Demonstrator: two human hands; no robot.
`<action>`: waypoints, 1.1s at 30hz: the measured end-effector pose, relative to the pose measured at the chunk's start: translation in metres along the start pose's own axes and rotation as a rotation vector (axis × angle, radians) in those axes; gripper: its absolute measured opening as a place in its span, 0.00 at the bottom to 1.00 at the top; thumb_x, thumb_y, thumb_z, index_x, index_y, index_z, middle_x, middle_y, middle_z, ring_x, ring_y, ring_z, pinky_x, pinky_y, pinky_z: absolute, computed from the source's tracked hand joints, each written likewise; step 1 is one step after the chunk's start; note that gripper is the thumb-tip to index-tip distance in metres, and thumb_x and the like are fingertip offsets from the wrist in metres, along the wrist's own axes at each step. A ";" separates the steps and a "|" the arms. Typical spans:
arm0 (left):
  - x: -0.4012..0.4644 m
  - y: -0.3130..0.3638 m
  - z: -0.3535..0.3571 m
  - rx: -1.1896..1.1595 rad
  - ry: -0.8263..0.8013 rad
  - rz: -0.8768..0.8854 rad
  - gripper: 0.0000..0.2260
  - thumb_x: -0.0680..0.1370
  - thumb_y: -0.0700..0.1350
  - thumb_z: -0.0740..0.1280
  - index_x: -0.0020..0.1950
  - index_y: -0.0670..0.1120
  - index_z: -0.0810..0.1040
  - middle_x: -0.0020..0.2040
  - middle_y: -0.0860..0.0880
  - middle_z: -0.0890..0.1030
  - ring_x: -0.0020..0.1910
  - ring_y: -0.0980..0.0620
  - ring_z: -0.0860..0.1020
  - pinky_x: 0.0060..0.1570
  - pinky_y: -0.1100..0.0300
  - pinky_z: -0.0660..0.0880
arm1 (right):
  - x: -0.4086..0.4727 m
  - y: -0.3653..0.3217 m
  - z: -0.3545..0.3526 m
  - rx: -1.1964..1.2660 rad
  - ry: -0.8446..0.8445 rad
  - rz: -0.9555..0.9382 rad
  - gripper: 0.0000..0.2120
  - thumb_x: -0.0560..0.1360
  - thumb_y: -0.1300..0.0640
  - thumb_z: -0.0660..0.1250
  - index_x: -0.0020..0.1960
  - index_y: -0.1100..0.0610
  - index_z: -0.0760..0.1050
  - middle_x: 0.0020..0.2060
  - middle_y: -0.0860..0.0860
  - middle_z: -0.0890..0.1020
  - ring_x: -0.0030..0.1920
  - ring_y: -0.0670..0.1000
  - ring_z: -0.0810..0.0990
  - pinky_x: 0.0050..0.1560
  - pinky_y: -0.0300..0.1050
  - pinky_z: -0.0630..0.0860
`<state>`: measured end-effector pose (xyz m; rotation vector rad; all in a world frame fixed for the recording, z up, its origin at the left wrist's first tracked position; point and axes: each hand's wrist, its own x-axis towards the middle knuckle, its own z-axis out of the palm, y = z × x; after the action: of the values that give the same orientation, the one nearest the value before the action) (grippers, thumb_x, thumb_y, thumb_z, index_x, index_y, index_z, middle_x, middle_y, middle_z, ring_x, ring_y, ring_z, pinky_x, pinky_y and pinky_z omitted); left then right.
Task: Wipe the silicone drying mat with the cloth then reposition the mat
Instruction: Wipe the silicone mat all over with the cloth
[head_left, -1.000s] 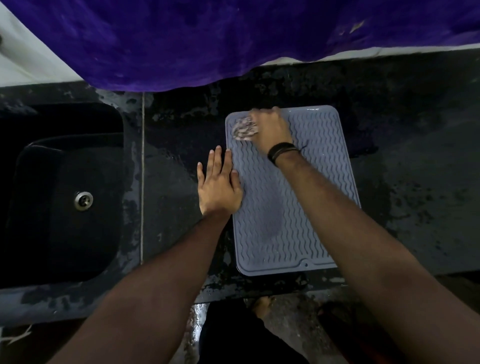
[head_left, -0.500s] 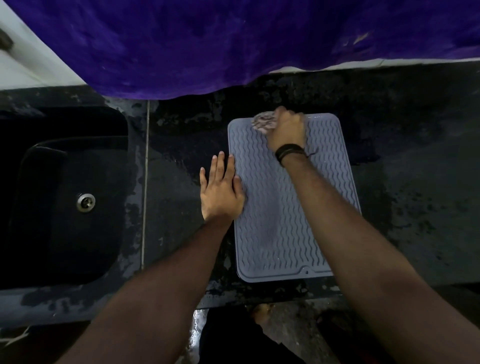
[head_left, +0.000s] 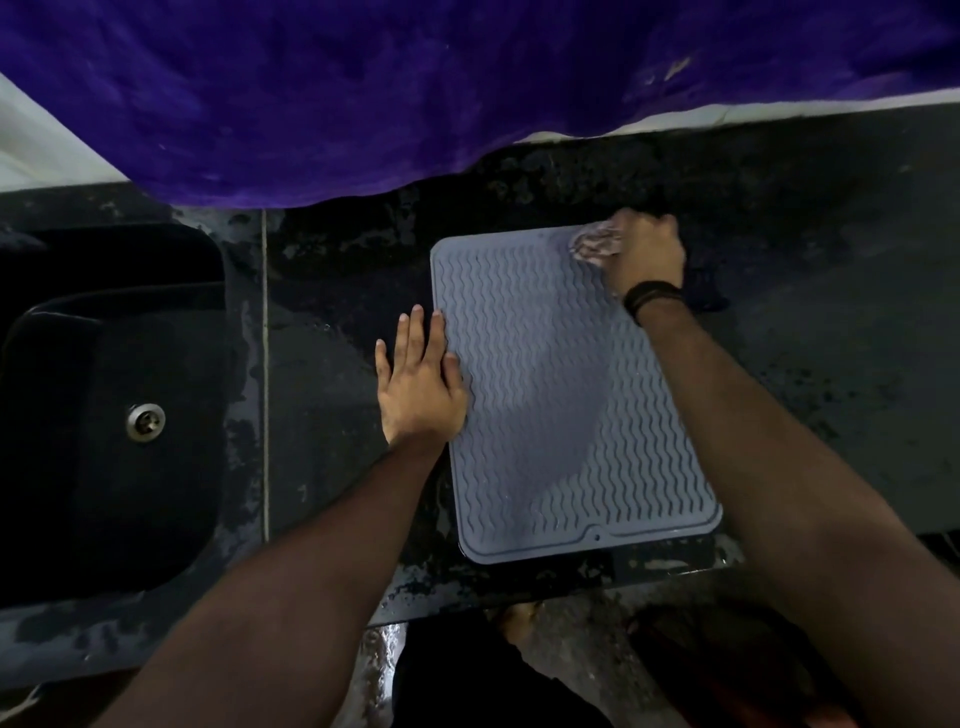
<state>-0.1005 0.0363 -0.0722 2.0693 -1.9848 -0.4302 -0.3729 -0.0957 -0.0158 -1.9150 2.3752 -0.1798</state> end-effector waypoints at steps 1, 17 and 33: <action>0.000 0.000 0.000 0.001 0.001 0.002 0.26 0.85 0.51 0.51 0.83 0.50 0.55 0.84 0.49 0.53 0.82 0.51 0.48 0.80 0.45 0.43 | 0.001 0.010 -0.002 0.015 0.002 0.059 0.15 0.72 0.60 0.71 0.57 0.61 0.76 0.52 0.62 0.81 0.57 0.63 0.74 0.46 0.53 0.76; 0.000 0.001 -0.004 0.009 -0.002 0.006 0.25 0.85 0.50 0.53 0.83 0.50 0.55 0.84 0.49 0.52 0.82 0.51 0.48 0.80 0.45 0.42 | -0.024 -0.103 0.010 0.139 -0.033 -0.217 0.16 0.71 0.64 0.67 0.59 0.58 0.75 0.53 0.58 0.81 0.58 0.60 0.74 0.50 0.50 0.74; 0.000 0.002 -0.003 0.002 0.011 0.012 0.26 0.84 0.52 0.50 0.83 0.50 0.57 0.83 0.48 0.54 0.82 0.50 0.49 0.80 0.45 0.44 | -0.012 -0.080 0.001 0.120 0.010 0.049 0.13 0.75 0.61 0.66 0.59 0.59 0.75 0.53 0.60 0.81 0.57 0.61 0.75 0.49 0.50 0.76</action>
<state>-0.1012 0.0359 -0.0689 2.0550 -1.9917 -0.4134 -0.2930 -0.1006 -0.0057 -1.8050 2.3567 -0.3211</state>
